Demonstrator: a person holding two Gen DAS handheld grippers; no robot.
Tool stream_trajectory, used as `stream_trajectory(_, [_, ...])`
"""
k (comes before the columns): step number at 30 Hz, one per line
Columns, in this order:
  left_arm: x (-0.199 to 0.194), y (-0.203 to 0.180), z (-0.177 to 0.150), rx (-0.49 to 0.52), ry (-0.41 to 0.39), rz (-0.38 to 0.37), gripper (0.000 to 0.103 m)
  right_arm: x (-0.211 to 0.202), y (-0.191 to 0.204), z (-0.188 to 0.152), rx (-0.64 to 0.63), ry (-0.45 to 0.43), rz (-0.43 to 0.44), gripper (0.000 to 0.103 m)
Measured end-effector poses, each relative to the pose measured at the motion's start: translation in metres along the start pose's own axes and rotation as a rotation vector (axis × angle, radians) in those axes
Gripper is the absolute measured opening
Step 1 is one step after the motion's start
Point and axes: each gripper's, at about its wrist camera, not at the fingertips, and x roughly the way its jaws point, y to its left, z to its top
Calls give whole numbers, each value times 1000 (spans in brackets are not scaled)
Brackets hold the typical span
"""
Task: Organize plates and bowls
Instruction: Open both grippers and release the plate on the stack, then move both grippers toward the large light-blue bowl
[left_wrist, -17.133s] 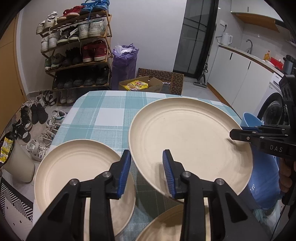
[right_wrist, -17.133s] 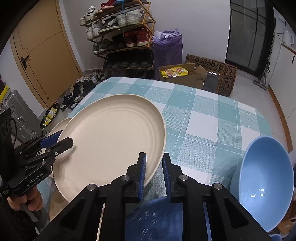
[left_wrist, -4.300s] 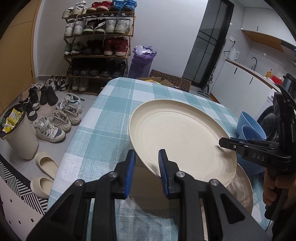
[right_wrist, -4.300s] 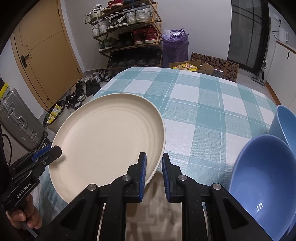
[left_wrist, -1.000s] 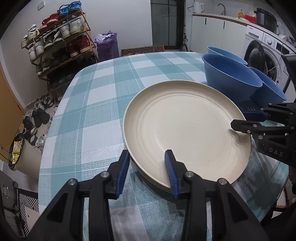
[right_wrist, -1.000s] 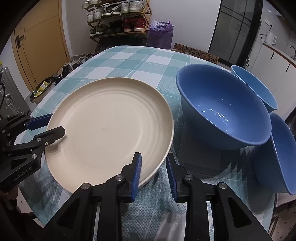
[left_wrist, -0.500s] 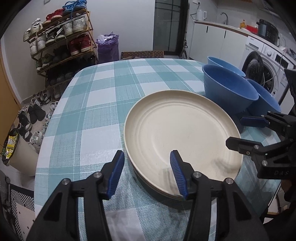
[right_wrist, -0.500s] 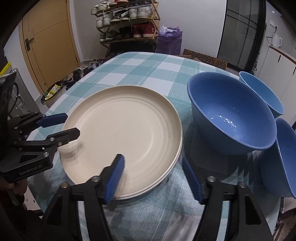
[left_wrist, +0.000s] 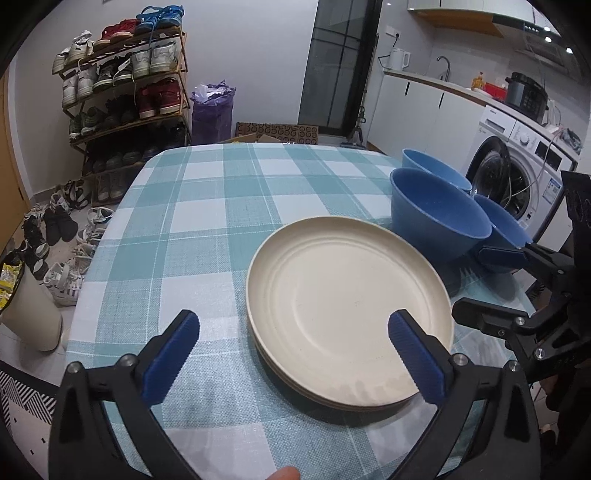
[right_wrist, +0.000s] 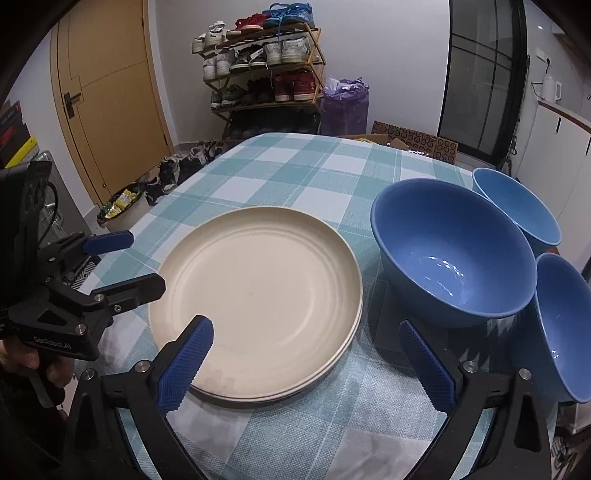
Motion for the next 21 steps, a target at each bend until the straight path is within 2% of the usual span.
stream_trajectory(4, [-9,-4,4,-14,-26,-35,103,-11,-2,1,4,-27,7,102])
stream_trajectory(11, [-18,-17,11,-21,-55,-25,103,-36,-15,2,30,-84,11,102])
stream_trajectory(16, [-25,-34,18,-11,-98,-51,103,-56,-37,-1,77,-121,10,102])
stream_trajectory(21, [-21,-54,33,20,-101,-59,103,-81,-60,0,103,-149,-20,102])
